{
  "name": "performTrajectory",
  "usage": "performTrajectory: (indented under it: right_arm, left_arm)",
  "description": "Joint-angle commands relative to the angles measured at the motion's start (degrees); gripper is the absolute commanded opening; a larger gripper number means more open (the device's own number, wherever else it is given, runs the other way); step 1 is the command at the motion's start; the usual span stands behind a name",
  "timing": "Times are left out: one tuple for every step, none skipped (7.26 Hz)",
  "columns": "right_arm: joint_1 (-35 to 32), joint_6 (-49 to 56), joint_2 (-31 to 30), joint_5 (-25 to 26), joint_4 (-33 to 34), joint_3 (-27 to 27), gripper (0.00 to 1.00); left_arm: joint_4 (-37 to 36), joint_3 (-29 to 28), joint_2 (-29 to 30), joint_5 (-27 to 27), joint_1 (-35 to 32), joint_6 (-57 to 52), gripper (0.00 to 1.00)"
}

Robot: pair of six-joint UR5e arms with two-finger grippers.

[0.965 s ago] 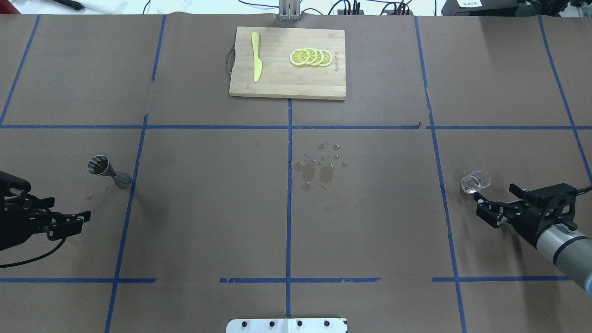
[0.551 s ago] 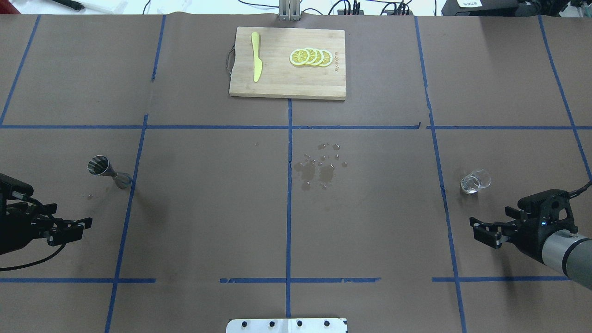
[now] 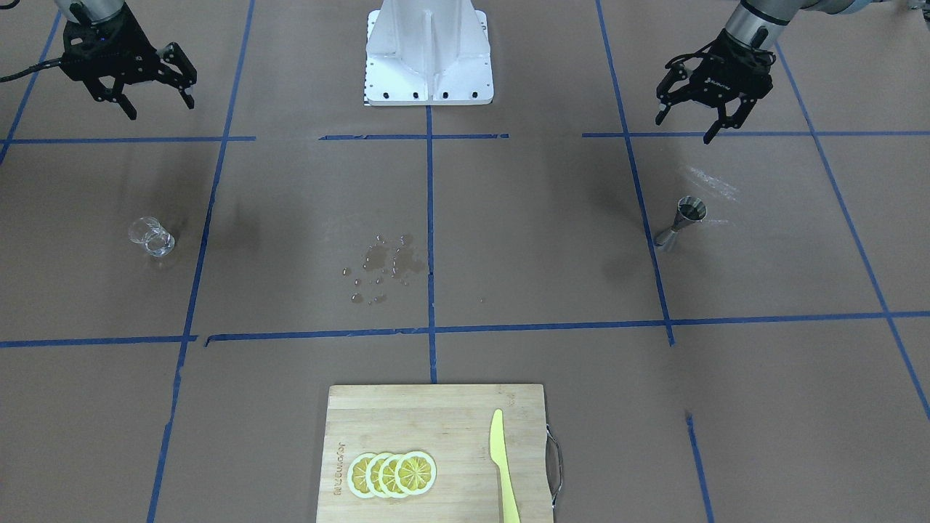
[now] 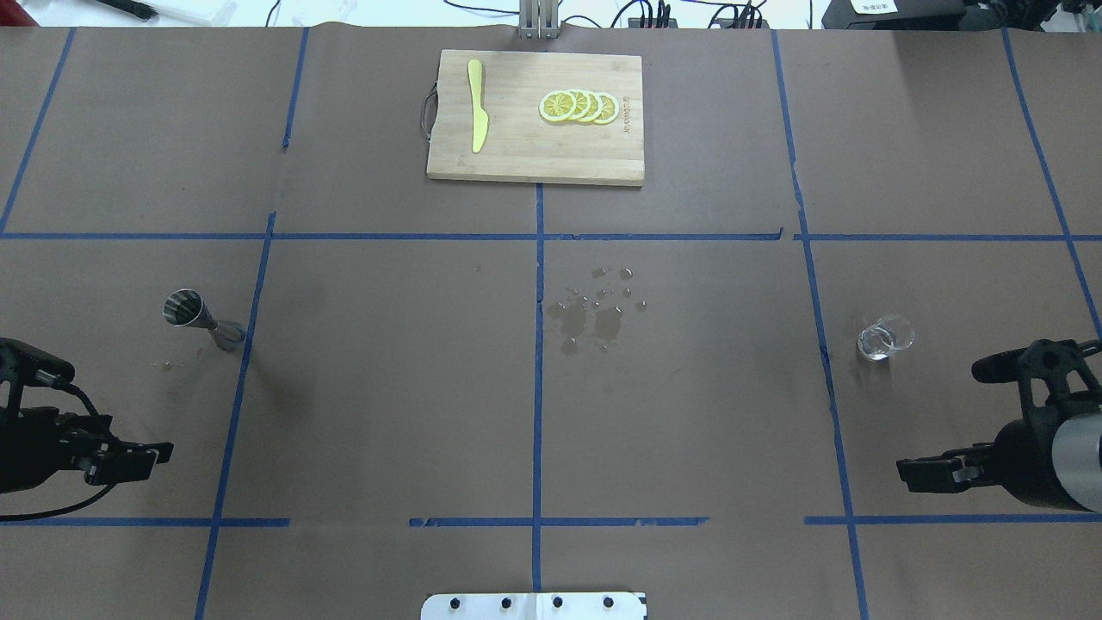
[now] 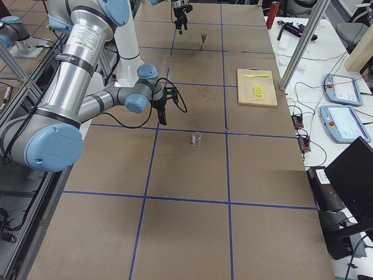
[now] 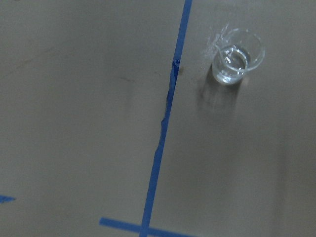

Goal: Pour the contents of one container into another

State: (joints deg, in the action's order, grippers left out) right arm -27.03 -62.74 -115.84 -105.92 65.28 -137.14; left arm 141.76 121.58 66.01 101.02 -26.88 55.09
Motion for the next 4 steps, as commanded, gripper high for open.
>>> performTrajectory:
  right_arm:
    - [-8.28,3.65,1.84,-12.8,12.22,-5.67,1.0]
    - [-10.57,6.98,2.19,-13.08,14.77,-5.77,1.0]
    - [-15.2,13.54,3.42,-13.86,19.49,-5.94,1.0]
    - [-21.17,21.78,6.3,-15.61,26.5,-5.95,1.0]
  left_arm:
    - [-4.2,1.9,-0.87,14.14,-4.13,-0.16,1.0]
    - [-5.17,4.17,-2.71,17.07,-4.92,-0.16,1.0]
    - [-7.7,5.93,-3.25,18.32,-5.11,-0.16,1.0]
    - [-17.91,10.91,-3.0,18.25,-5.37,-4.25,1.0]
